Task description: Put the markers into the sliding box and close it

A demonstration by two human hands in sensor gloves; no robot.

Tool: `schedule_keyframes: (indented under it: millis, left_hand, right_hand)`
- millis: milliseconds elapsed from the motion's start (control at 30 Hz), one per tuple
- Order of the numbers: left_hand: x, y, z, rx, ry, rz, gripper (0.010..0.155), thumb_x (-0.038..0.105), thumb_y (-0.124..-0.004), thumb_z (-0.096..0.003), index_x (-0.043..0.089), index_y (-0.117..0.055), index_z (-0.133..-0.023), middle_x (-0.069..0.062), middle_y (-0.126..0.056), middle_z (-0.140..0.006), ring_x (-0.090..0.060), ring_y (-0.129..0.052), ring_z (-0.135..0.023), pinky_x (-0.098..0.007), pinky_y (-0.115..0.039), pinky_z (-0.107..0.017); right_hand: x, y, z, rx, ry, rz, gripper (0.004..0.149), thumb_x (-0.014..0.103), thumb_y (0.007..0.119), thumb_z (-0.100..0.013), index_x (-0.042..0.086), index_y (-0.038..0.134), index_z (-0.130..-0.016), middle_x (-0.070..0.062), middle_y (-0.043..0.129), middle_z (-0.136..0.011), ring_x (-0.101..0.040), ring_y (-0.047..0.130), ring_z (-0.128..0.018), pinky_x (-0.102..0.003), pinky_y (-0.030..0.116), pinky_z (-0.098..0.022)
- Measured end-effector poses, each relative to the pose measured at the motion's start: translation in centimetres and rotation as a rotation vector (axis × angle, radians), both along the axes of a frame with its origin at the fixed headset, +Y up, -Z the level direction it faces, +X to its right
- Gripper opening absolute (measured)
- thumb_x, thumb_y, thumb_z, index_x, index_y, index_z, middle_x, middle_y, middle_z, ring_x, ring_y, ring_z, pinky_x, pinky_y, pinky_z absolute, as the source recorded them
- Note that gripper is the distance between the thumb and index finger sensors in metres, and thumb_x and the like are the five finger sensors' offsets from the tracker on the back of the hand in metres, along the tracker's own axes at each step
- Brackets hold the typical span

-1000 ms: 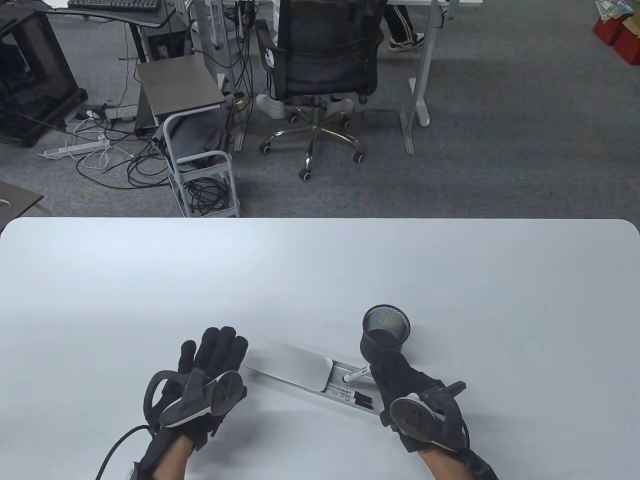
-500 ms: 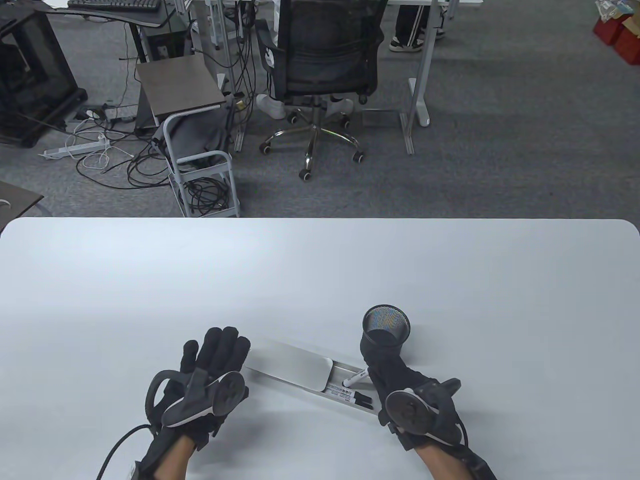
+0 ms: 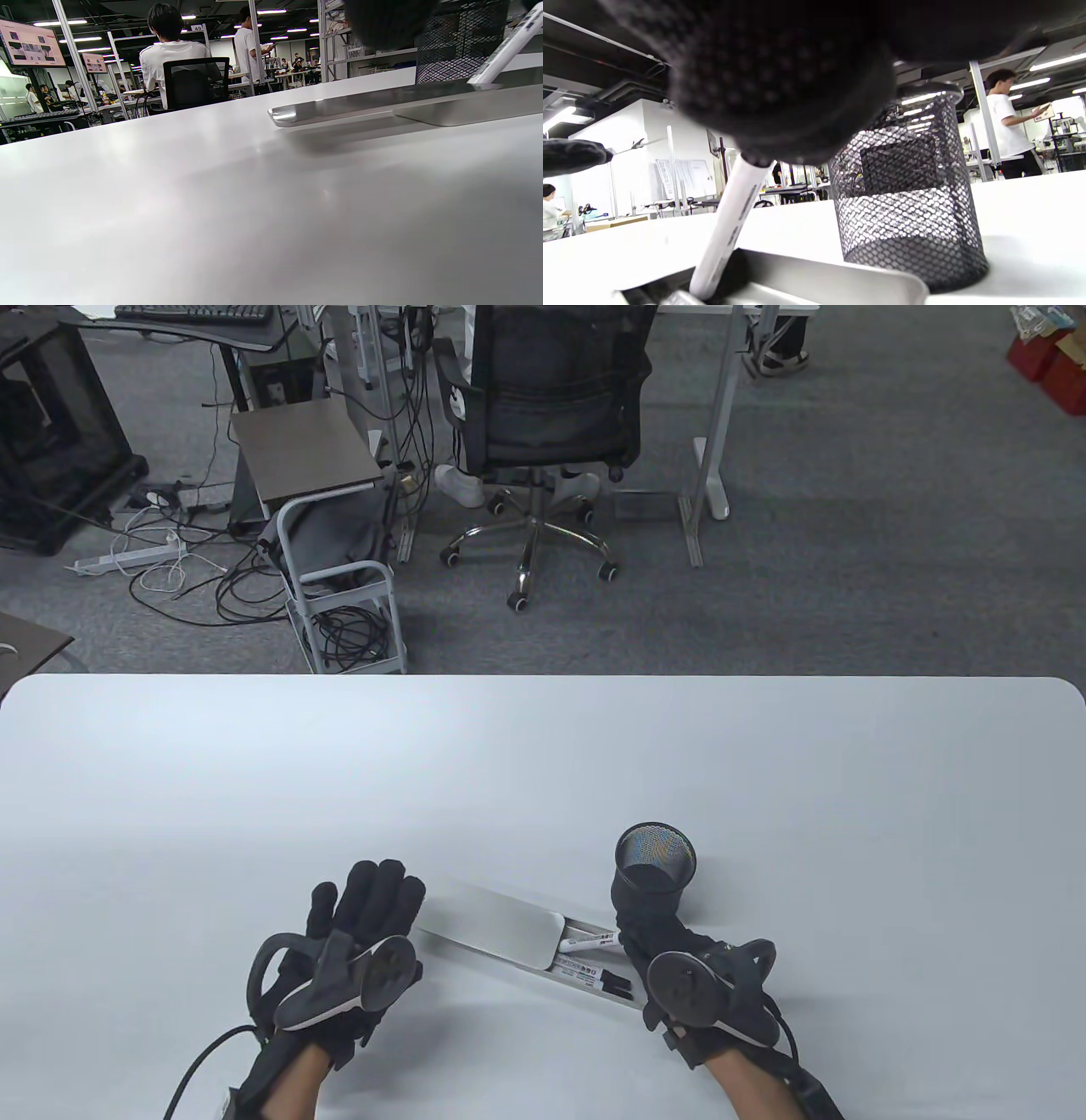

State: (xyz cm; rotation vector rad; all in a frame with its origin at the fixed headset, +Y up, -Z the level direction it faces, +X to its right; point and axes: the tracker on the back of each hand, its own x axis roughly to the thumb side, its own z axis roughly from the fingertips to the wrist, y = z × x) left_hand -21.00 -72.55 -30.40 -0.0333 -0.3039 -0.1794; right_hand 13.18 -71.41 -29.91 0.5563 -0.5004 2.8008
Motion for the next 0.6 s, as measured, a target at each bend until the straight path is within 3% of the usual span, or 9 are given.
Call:
schedule_keyframes:
  millis: [600]
  left_hand:
    - [0.0, 0.0, 0.0, -0.007, 0.002, -0.004, 0.090, 0.060, -0.068, -0.0435, 0.030, -0.013, -0.108, 0.000, -0.009, -0.118, -0.032, -0.015, -0.111, -0.061, -0.027, -0.075]
  right_hand:
    - [-0.7, -1.7, -1.1, -0.111, 0.036, 0.148, 0.039, 0.029, 0.089, -0.040, 0.020, 0.086, -0.078, -0.014, 0.101, -0.075, -0.005, 0.103, -0.011, -0.023, 0.089, -0.004]
